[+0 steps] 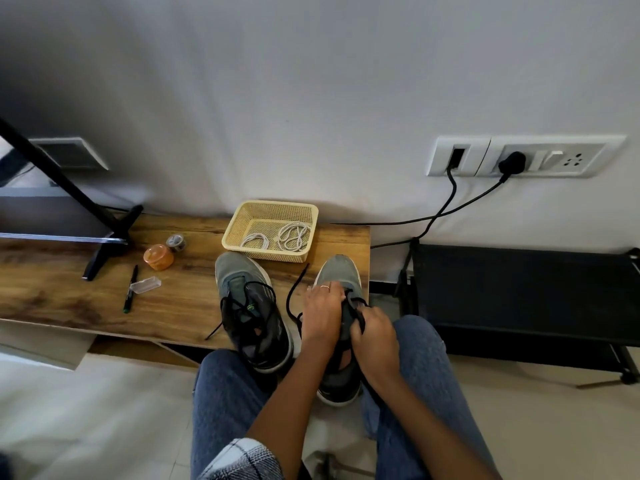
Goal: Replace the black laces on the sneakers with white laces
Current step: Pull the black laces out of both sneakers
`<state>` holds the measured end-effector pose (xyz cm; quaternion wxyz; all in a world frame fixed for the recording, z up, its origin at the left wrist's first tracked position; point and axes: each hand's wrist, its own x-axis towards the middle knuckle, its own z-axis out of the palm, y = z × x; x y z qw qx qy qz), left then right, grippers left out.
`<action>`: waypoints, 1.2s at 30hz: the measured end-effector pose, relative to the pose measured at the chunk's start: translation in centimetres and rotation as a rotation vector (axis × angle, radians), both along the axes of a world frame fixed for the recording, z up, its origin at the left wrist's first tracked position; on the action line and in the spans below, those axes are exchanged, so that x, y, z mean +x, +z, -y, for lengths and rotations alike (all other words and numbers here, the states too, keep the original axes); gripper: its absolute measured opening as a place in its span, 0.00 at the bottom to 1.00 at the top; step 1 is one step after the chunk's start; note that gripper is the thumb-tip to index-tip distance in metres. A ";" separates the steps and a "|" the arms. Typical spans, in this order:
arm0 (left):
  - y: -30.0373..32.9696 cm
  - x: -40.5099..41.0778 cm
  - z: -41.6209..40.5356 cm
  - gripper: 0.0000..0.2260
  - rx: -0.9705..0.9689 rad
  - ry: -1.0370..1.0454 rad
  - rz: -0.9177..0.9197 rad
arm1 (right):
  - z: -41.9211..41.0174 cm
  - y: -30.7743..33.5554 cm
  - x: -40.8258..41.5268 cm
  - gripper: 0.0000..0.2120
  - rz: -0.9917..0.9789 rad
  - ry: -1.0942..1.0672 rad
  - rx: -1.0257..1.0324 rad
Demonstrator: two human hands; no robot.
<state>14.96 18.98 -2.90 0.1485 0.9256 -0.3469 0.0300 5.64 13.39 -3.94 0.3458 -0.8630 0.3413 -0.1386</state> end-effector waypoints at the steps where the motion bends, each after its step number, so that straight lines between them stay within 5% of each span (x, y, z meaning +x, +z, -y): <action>1: -0.1 0.1 0.0 0.08 -0.026 -0.006 -0.034 | 0.0 0.0 0.0 0.08 0.006 -0.008 0.007; 4: -0.4 0.2 -0.3 0.02 -0.081 -0.007 -0.065 | -0.1 -0.1 0.0 0.08 0.037 -0.016 0.020; 12: 0.4 0.2 -0.4 0.08 -0.143 0.117 -0.146 | 0.0 -0.6 -0.1 0.08 0.047 -0.083 0.073; 20: 1.3 0.1 0.3 0.07 -0.607 0.804 -0.554 | 0.1 -0.7 0.1 0.09 0.058 -0.094 0.062; 24: 1.7 -0.8 0.0 0.06 -0.483 0.536 -0.381 | 0.2 -0.8 -0.2 0.09 0.058 -0.068 0.045; 29: -0.3 -0.5 -0.9 0.14 -0.101 0.049 0.111 | 0.2 -0.7 -0.4 0.10 0.059 -0.044 0.019; 36: -0.7 -0.5 -0.6 0.06 -0.014 0.041 0.257 | 0.1 -0.5 -0.6 0.11 0.029 -0.029 0.001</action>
